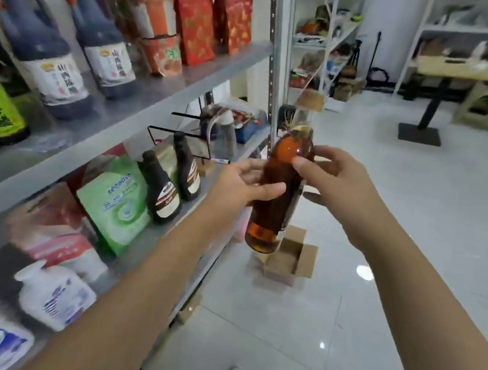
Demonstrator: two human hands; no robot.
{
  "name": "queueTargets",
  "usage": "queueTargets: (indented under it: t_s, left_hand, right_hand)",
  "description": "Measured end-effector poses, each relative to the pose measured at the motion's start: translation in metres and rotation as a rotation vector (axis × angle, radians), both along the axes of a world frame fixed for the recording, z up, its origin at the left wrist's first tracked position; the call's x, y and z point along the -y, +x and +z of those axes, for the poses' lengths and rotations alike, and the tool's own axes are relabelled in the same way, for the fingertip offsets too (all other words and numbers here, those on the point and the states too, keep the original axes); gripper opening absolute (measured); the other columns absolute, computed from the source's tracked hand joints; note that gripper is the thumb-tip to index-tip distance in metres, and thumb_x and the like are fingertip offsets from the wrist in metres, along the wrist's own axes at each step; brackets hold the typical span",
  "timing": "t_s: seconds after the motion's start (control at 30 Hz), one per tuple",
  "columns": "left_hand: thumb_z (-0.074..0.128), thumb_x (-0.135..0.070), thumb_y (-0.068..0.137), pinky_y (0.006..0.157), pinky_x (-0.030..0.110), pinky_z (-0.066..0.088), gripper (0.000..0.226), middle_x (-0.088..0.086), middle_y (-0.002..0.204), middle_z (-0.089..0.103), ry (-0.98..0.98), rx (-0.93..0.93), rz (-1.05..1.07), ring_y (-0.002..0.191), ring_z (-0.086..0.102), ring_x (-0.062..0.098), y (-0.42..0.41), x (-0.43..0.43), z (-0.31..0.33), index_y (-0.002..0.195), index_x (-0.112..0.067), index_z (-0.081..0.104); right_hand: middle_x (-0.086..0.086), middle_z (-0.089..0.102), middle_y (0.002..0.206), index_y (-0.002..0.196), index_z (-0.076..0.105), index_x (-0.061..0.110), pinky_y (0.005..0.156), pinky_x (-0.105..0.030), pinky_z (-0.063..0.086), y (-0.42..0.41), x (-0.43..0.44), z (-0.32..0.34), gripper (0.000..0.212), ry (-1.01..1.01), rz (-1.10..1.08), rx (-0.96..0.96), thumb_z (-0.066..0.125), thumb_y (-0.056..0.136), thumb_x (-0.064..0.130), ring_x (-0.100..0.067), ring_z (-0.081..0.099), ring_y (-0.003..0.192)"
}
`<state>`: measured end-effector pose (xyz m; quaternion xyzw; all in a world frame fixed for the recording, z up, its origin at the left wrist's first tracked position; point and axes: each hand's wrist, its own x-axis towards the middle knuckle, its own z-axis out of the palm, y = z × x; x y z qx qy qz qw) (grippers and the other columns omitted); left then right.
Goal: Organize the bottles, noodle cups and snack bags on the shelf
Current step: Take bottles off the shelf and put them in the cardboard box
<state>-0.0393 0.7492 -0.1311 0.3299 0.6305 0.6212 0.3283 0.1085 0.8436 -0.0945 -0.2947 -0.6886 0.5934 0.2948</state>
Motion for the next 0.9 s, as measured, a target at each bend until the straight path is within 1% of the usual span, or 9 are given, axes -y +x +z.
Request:
queueTargets:
  t_s: [0.1,0.2,0.27,0.43,0.57,0.67,0.73,0.8,0.9]
  left_hand:
    - [0.078,0.008,0.075,0.073,0.022,0.057,0.043,0.000,0.095,0.077,-0.038,0.015,-0.052,0.086,0.074,0.008,-0.026,-0.054,-0.024,0.112,-0.009,0.065]
    - [0.082,0.004,0.073,0.080,0.028,0.059,0.049,0.007,0.107,0.077,-0.073,0.014,-0.113,0.097,0.074,0.016,-0.060,-0.099,-0.039,0.117,-0.009,0.065]
    - [0.083,0.004,0.073,0.084,0.028,0.059,0.051,0.009,0.111,0.075,-0.102,0.009,-0.145,0.101,0.073,0.019,-0.082,-0.123,-0.045,0.119,-0.008,0.064]
    - [0.081,0.014,0.070,0.075,0.019,0.057,0.056,0.007,0.104,0.074,-0.137,-0.019,-0.249,0.091,0.073,0.010,-0.131,-0.179,-0.074,0.117,-0.006,0.059]
    - [0.082,0.014,0.068,0.089,0.023,0.056,0.062,0.012,0.116,0.072,-0.211,-0.013,-0.250,0.102,0.071,0.015,-0.157,-0.213,-0.115,0.122,-0.005,0.058]
    - [0.083,0.011,0.069,0.089,0.019,0.053,0.065,0.007,0.116,0.072,-0.248,-0.029,-0.261,0.101,0.070,0.008,-0.171,-0.240,-0.146,0.126,-0.005,0.058]
    - [0.084,0.007,0.070,0.093,0.023,0.053,0.067,0.004,0.119,0.071,-0.272,-0.033,-0.271,0.106,0.069,0.009,-0.178,-0.262,-0.161,0.129,-0.008,0.057]
    - [0.085,0.004,0.070,0.098,0.030,0.053,0.070,0.004,0.120,0.070,-0.301,-0.014,-0.283,0.110,0.067,0.013,-0.184,-0.286,-0.174,0.131,-0.010,0.054]
    - [0.084,-0.012,0.063,0.101,0.033,0.051,0.072,0.006,0.124,0.068,-0.378,-0.009,-0.301,0.117,0.065,0.018,-0.192,-0.323,-0.189,0.129,-0.016,0.054]
  right_hand:
    - [-0.008,0.071,0.106,0.118,0.059,0.028,0.091,-0.048,0.056,-0.025,-0.049,-0.004,0.030,0.049,-0.025,0.093,0.072,0.091,0.031,-0.025,0.069,0.100]
    - [-0.007,0.069,0.105,0.119,0.055,0.030,0.090,-0.047,0.057,-0.056,-0.089,-0.012,0.032,0.022,-0.064,0.166,0.071,0.091,0.033,-0.021,0.067,0.100]
    - [-0.009,0.069,0.106,0.118,0.057,0.027,0.091,-0.049,0.057,-0.076,-0.113,-0.017,0.033,-0.036,-0.088,0.196,0.072,0.089,0.034,-0.024,0.068,0.101]
    - [-0.010,0.071,0.105,0.122,0.063,0.022,0.092,-0.050,0.057,-0.116,-0.161,-0.052,0.036,-0.177,-0.160,0.168,0.074,0.089,0.023,-0.026,0.069,0.103]
    - [-0.010,0.071,0.102,0.122,0.062,0.018,0.092,-0.050,0.056,-0.143,-0.189,-0.087,0.036,-0.227,-0.176,0.181,0.072,0.089,0.012,-0.028,0.068,0.102]
    - [-0.006,0.070,0.094,0.116,0.064,0.016,0.079,-0.043,0.055,-0.163,-0.219,-0.111,0.035,-0.215,-0.146,0.208,0.073,0.085,0.004,-0.027,0.068,0.092]
    - [-0.004,0.070,0.095,0.112,0.065,0.017,0.074,-0.034,0.051,-0.178,-0.242,-0.130,0.035,-0.183,-0.131,0.229,0.074,0.081,0.004,-0.024,0.067,0.091]
    - [-0.004,0.069,0.100,0.112,0.066,0.018,0.079,-0.035,0.053,-0.191,-0.267,-0.152,0.036,-0.136,-0.116,0.275,0.076,0.079,0.006,-0.021,0.065,0.095]
    - [-0.004,0.070,0.104,0.111,0.066,0.018,0.091,-0.042,0.054,-0.205,-0.307,-0.185,0.037,-0.137,-0.081,0.322,0.077,0.078,0.006,-0.019,0.065,0.100]
